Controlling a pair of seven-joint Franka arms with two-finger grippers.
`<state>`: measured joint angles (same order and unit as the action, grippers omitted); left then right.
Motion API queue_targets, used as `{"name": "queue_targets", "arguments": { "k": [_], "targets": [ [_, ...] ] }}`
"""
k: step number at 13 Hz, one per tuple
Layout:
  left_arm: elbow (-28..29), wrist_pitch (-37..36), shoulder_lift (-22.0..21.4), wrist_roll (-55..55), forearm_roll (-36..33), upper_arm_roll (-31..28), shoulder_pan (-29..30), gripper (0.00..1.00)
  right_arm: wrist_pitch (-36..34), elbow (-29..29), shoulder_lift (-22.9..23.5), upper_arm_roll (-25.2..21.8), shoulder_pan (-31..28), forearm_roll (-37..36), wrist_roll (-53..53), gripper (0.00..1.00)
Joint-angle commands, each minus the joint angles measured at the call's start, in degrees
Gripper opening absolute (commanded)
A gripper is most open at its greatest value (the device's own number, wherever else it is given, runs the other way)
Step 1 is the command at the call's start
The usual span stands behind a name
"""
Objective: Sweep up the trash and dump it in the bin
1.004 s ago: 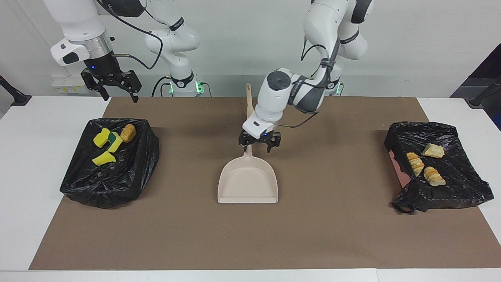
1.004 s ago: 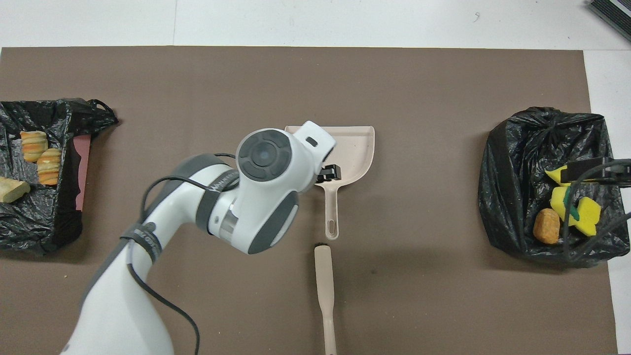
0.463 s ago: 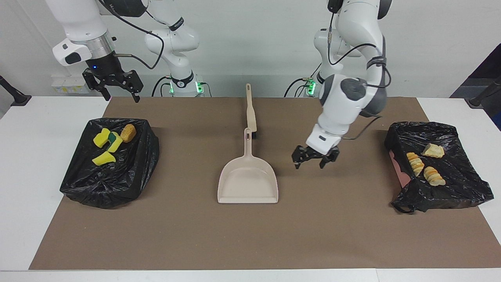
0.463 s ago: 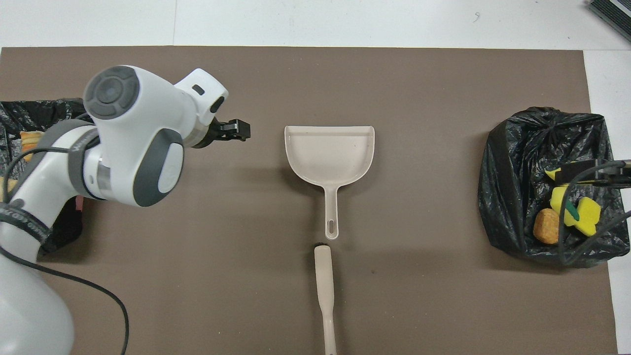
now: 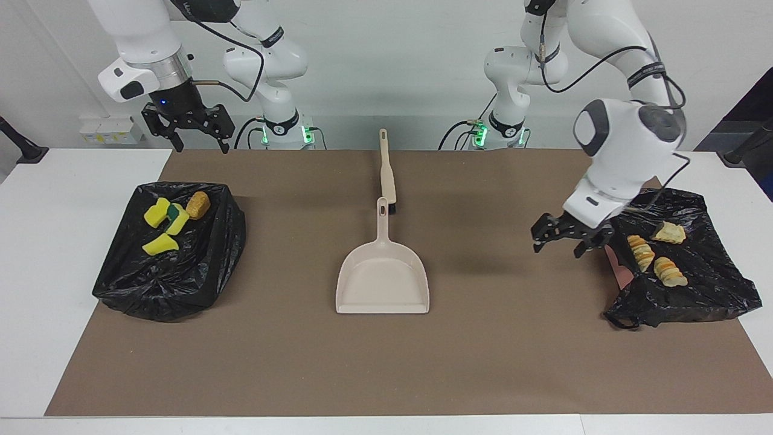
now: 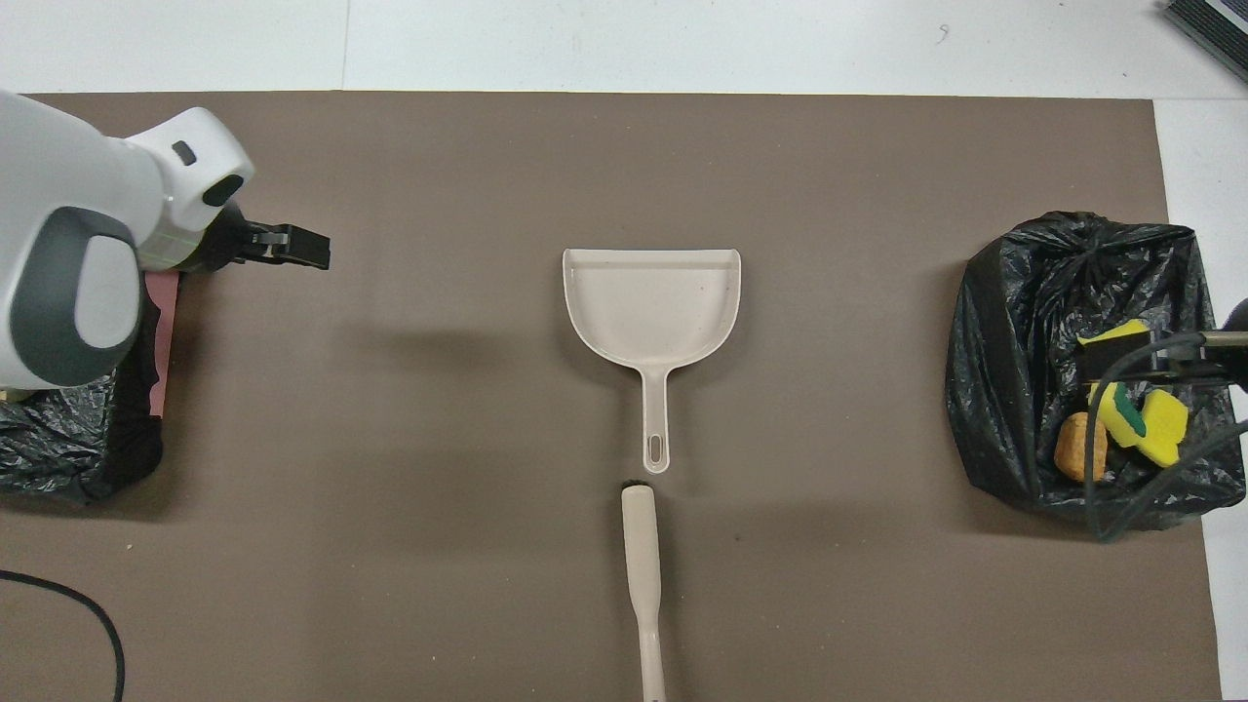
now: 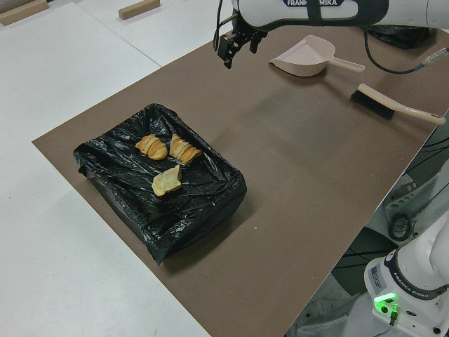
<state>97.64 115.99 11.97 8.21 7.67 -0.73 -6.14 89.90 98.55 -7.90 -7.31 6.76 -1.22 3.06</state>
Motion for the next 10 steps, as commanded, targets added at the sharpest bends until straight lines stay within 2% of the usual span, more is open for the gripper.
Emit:
{"name": "queue_targets", "arguments": {
  "k": [1,3,5,8,10],
  "targets": [
    [0.2,-3.4,-2.0,7.0,-0.3,0.4,5.1,1.0,-0.9,3.0,-2.6,-0.2,-1.0,0.7,0.1,1.0],
    [-0.1,-5.4,-2.2,7.8,-0.3,-0.2,7.4,1.0,-0.9,3.3,-2.8,-0.5,-2.3,0.7,-0.2,1.0],
    [-0.1,-7.5,-3.3,5.5,-0.3,-1.2,7.2,1.0,-0.7,4.4,-3.0,-0.5,-5.0,0.7,-0.9,1.0],
    [-1.7,-12.2,-6.2,-5.6,-7.8,-0.4,4.2,1.0,1.6,4.3,-2.4,-0.4,-6.7,0.8,-3.2,1.0],
    [-1.7,-15.4,-9.3,-5.6,-8.0,-0.4,3.5,1.0,-0.3,-1.7,1.5,0.2,-5.9,2.7,1.1,1.0]
  ]
}}
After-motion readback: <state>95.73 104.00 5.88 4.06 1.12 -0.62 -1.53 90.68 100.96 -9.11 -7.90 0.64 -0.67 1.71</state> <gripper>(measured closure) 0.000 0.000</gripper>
